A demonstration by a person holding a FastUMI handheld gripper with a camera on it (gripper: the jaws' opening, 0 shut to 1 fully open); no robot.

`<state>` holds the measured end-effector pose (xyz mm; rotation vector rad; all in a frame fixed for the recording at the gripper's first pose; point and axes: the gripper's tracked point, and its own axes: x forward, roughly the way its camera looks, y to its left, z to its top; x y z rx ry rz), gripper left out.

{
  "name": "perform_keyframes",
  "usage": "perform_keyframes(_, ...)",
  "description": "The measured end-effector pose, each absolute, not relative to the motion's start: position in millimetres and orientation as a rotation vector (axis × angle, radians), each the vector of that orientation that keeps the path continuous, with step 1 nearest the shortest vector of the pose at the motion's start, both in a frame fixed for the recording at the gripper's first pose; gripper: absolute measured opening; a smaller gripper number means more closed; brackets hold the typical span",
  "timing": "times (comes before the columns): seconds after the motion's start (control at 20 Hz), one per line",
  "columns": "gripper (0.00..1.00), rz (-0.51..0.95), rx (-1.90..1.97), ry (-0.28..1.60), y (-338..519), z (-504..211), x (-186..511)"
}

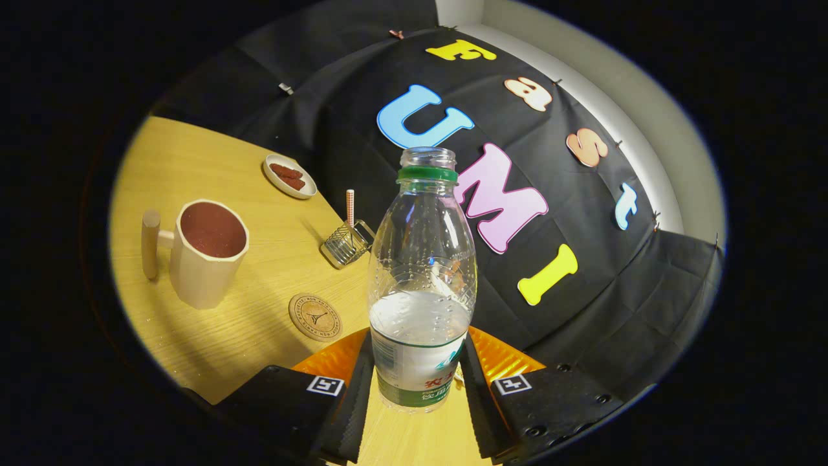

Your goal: Take the bottle from table, then pour the juice into the cup, finally place the bottle on the coaster

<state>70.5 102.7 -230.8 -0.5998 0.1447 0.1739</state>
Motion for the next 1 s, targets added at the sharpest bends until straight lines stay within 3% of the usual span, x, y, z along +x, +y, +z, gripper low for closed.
perform_keyframes(1.0,0.69,0.294,-1.038,0.113,136,-253,79)
